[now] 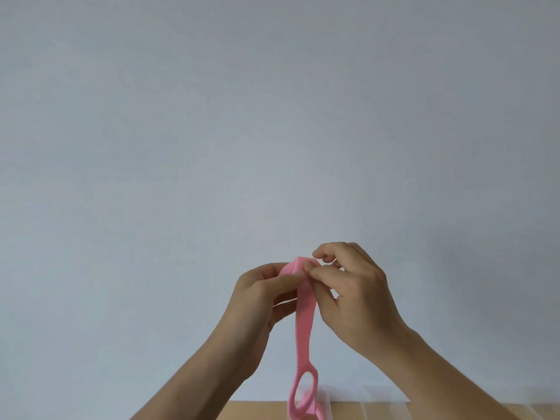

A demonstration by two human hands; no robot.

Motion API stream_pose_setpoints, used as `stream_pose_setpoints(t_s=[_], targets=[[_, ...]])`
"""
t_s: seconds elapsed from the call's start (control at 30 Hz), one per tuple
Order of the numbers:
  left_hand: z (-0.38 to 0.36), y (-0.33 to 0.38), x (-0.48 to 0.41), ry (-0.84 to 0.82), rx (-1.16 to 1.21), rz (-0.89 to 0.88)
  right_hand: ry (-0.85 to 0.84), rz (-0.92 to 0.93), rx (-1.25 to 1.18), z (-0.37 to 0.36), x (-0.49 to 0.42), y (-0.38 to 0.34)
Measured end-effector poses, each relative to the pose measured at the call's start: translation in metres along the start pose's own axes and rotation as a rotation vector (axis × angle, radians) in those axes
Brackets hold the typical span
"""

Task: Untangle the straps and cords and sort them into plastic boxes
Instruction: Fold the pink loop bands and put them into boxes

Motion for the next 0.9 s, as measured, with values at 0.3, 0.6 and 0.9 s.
stream_pose_setpoints(t_s=[0.3, 0.6, 0.9], targets=[[0.014, -0.001, -0.001, 0.038, -0.032, -0.005, -0.094, -0.175, -0.315, -0.003, -0.009, 0.003], [0.022, -0.004, 0.008, -0.01, -0.037, -0.008, -0.321, -0.408, -0.357, -0.025, -0.008, 0.009], [0.009, -0.057, 0.025, -0.037, 0.235, 0.318, -0.131, -0.251, -0.149, -0.013, 0.001, -0.007]])
Point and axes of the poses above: each hand's wrist, its own x-axis away from the middle knuckle, its own z-axis out of the back of the hand, y = z × x, the point moved 10 cm from there along -x, towards the middle knuckle, and after that the axes turned 7 degrees about -x, right-handed, at the moved point
